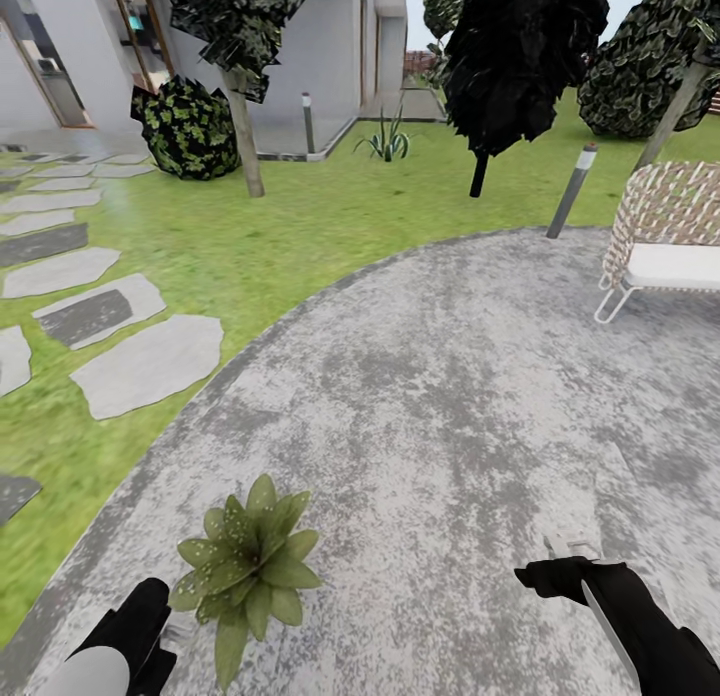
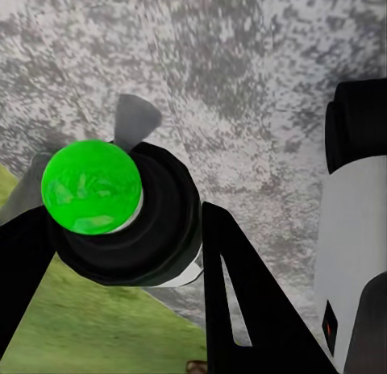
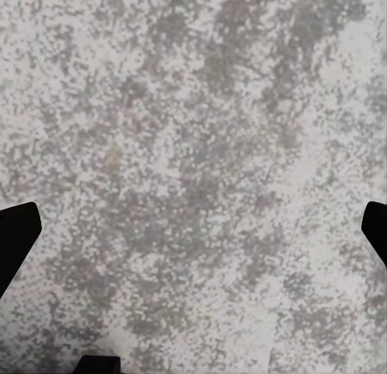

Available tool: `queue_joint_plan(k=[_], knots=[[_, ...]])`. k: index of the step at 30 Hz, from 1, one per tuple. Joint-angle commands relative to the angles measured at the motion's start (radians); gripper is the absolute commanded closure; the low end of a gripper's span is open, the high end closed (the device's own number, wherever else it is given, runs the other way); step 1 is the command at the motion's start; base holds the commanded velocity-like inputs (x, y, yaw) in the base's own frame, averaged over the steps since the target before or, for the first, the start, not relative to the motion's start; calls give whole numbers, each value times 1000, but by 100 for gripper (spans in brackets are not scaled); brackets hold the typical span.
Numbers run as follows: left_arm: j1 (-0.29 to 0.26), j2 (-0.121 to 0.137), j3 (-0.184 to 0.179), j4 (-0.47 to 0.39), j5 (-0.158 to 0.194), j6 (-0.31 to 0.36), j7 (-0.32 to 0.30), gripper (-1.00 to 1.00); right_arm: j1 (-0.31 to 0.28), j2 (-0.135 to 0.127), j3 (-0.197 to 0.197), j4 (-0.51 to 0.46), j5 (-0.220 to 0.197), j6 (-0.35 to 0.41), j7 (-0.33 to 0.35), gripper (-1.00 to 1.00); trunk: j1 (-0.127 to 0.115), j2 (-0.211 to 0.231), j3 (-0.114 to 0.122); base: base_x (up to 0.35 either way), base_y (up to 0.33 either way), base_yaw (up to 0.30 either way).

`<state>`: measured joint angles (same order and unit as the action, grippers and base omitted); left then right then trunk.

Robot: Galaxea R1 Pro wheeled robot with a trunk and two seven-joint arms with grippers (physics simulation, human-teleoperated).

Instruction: Pick up the pesticide atomizer in the garden and spray insectifuge to fully cover both potted plants in the garden.

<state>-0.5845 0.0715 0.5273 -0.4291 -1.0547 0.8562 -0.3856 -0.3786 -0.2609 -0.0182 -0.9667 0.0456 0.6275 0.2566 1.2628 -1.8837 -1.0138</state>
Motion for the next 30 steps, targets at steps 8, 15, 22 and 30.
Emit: queue_joint_plan(k=[8,15,22,30], knots=[[0,-2,7,-2,-11,1,-9,100,0,0,-2,-1,5,4,6,-100,0,0,-1,0,-2,4],[-1,-2,7,-3,-11,1,-9,100,0,0,-2,-1,5,4,6,-100,0,0,-3,81,-205,162],[-2,-4,7,-2,-11,1,-9,100,0,0,-2,-1,5,4,6,-100,0,0,-4,26,-77,81],[-1,-4,7,-2,-11,2,-9,100,0,-1,-2,-1,5,4,6,-100,0,0,-4,0,-233,124]])
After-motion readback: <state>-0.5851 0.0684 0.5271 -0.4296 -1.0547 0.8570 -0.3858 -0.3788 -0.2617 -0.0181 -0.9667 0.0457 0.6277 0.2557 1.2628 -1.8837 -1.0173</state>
